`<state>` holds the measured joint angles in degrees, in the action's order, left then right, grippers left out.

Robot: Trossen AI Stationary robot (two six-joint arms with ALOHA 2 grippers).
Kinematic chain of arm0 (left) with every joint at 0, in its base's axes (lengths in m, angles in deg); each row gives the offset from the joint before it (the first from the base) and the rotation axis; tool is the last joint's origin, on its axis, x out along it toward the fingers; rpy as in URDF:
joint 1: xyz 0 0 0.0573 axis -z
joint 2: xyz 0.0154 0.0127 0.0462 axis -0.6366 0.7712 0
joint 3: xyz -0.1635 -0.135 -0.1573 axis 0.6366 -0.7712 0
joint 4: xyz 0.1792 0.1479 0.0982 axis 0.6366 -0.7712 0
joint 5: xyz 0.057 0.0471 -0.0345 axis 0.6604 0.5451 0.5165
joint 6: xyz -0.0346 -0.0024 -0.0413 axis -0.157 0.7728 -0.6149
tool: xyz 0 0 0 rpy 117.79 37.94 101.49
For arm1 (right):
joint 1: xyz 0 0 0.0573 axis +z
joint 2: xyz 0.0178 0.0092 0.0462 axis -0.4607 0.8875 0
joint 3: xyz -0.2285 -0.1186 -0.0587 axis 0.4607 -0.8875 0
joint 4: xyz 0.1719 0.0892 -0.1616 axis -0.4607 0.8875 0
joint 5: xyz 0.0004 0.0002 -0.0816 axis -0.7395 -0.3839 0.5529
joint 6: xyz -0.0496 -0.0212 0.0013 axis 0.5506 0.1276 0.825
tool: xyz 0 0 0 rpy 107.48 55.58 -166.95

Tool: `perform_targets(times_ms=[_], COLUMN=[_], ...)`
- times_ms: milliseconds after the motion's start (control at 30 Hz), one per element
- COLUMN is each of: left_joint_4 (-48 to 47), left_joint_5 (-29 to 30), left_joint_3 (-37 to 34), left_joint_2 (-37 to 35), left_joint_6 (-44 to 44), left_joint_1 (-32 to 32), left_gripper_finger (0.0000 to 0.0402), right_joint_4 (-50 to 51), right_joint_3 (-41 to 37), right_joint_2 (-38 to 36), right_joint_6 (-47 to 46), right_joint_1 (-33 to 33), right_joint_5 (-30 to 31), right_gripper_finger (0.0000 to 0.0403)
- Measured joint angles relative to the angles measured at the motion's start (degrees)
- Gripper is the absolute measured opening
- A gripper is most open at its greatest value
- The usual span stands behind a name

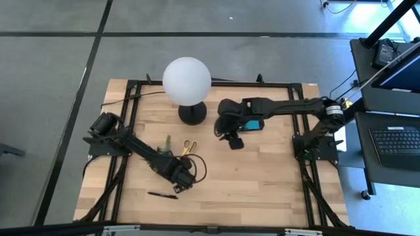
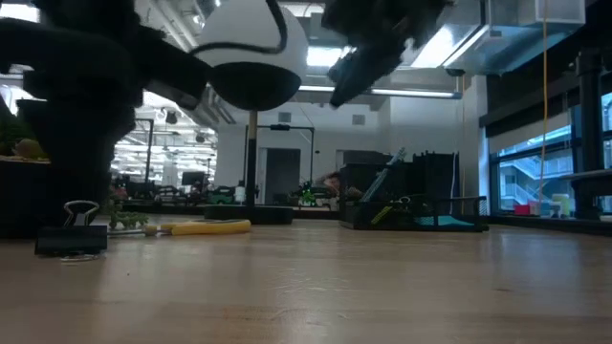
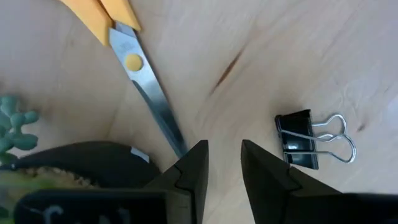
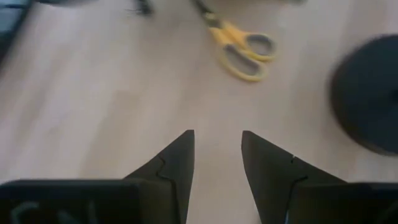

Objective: Pick and place office supplies into organizer
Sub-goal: Put the yellow scissors into the desk organizer

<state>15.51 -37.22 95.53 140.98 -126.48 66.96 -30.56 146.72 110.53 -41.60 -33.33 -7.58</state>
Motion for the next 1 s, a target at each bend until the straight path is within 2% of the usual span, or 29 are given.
perform_targets(times_ms=[67,300,500,700,833,1000], left_joint_4=[-0.02,0.0,0.03,0.08,0.26,0.28], left_joint_5=[2.42,11.06,12.61,14.51,14.42,14.18], left_joint_3=[0.0,0.0,0.0,0.0,0.0,0.0], left_joint_2=[0.0,0.0,0.0,0.0,0.0,0.0], left_joint_6=[-1.11,-3.48,-4.62,-3.16,-3.09,-2.98], left_joint_1=[1.25,3.36,3.4,3.4,3.4,3.4], left_gripper_finger=[0.0088,0.0088,0.0088,0.0088,0.0088,0.0088], right_joint_4=[-2.53,-13.37,-34.03,-55.32,-57.3,-56.86], right_joint_3=[-0.08,-0.75,-9.9,-18.99,-22.03,-24.21], right_joint_2=[1.23,6.7,8.47,9.25,9.2,9.2], right_joint_6=[-0.69,-0.94,-1.33,-7.03,-8.15,-19.44], right_joint_1=[0.39,0.3,-1.51,-1.83,-1.58,-0.55], right_joint_5=[3.27,3.56,3.8,3.62,3.58,3.5], right_gripper_finger=[0.0136,0.0136,0.0136,0.0136,0.0136,0.0135])
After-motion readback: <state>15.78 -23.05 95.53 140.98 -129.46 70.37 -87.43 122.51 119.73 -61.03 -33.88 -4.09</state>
